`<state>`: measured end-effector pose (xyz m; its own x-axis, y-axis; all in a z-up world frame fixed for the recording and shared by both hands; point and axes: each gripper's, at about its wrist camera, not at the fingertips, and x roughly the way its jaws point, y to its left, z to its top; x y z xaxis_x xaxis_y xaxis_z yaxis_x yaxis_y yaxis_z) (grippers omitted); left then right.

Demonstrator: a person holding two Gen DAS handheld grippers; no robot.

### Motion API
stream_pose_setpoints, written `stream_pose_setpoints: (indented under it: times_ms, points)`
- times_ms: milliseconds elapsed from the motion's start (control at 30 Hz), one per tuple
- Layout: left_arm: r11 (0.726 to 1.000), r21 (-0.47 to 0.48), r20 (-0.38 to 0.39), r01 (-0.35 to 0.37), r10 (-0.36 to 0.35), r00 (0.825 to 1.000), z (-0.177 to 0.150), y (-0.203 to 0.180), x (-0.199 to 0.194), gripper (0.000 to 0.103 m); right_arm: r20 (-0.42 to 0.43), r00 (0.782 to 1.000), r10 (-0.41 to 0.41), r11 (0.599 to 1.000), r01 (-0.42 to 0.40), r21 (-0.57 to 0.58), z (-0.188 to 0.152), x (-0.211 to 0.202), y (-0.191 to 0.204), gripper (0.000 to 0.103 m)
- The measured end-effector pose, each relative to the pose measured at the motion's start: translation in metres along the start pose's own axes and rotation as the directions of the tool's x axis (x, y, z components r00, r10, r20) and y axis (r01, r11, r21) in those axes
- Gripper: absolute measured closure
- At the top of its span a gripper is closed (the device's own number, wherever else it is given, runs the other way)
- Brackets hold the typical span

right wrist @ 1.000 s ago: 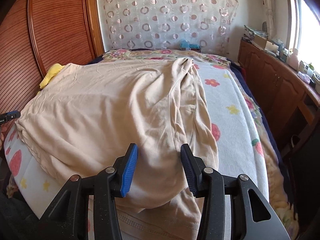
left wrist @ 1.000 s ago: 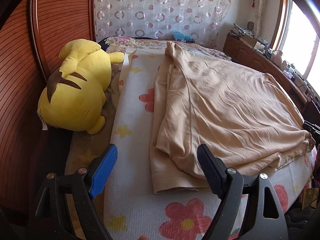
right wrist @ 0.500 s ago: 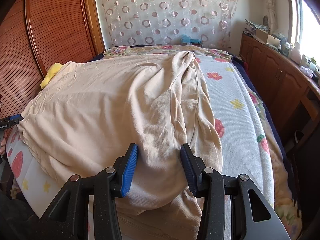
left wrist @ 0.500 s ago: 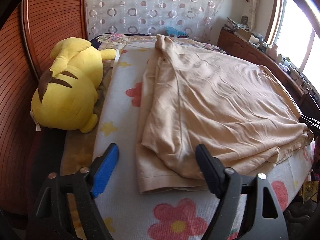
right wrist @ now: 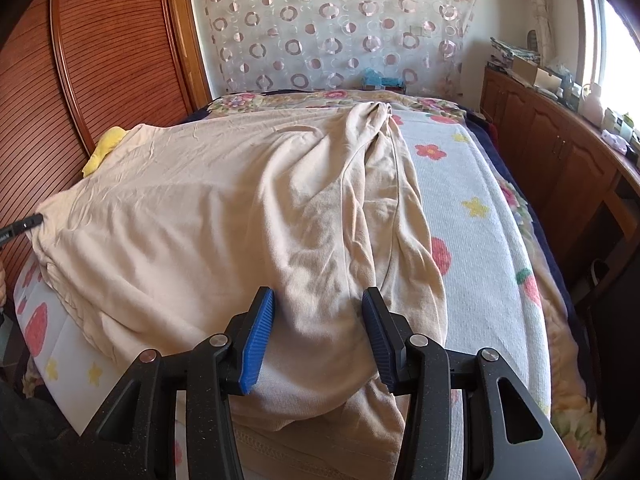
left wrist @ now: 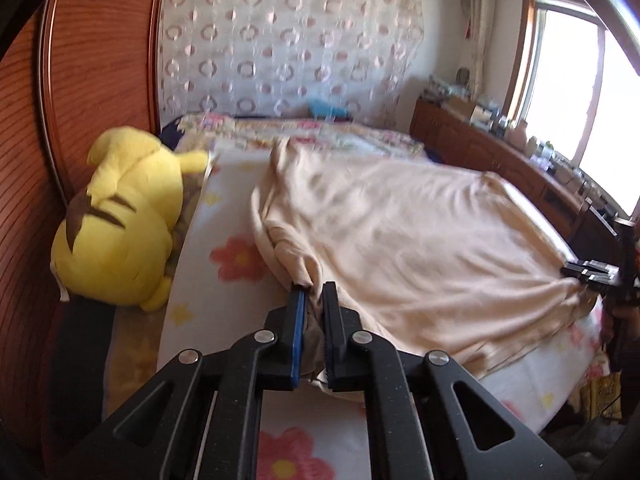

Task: Fold small clothes

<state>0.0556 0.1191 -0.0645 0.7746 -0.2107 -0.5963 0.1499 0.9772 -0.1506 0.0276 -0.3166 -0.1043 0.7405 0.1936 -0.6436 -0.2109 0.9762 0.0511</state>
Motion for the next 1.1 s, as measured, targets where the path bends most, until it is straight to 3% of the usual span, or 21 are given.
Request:
stream_pose_setpoints:
  times_ms: [300,533,733,833,900,967,1000,1100]
  points:
    - [0.988,0.099,0.079,0.119,-0.127,0.989,0.041,-0.059,-0.006,0.094,0.002,1.000,0.006,1.000,-0.006,0.009,-0.001,0.001,-0.001,0.056]
    - [0.947,0.212,0.113,0.240,-0.268,0.957,0.080,-0.128,-0.013,0.095,0.004,1.000,0.011,1.000,-0.011,0.016,-0.001,0.002,-0.001,0.056]
    - [0.905,0.278,0.085,0.323,-0.358,0.930,0.097,-0.177,-0.010,0.095,0.005,1.000,0.011,1.000,-0.011,0.017,-0.002,0.002,-0.001,0.056]
    - [0.894,0.282,0.015,0.348,-0.366,0.930,0.094,-0.192,0.005,0.094,0.006,1.000,0.014,1.000,-0.014,0.020,-0.002,0.002,-0.002,0.056]
    - [0.896,0.285,-0.011,0.340,-0.351,0.936,0.089,-0.195,0.014,0.088,0.006,1.000,0.014,1.000,-0.014,0.020,-0.002,0.002,-0.002,0.056]
    - [0.892,0.281,-0.016,0.354,-0.364,0.931,0.083,-0.195,0.015,0.068,0.007,1.000,0.015,1.000,-0.015,0.021,-0.002,0.002,-0.002,0.056]
    - [0.893,0.275,-0.014,0.356,-0.366,0.930,0.080,-0.192,0.015,0.063,0.007,1.000,0.015,1.000,-0.015,0.021,-0.002,0.002,-0.002,0.056]
    - [0.905,0.242,-0.017,0.351,-0.358,0.934,0.073,-0.182,0.013,0.060,0.006,1.000,0.016,1.000,-0.017,0.024,-0.002,0.002,-0.002,0.056]
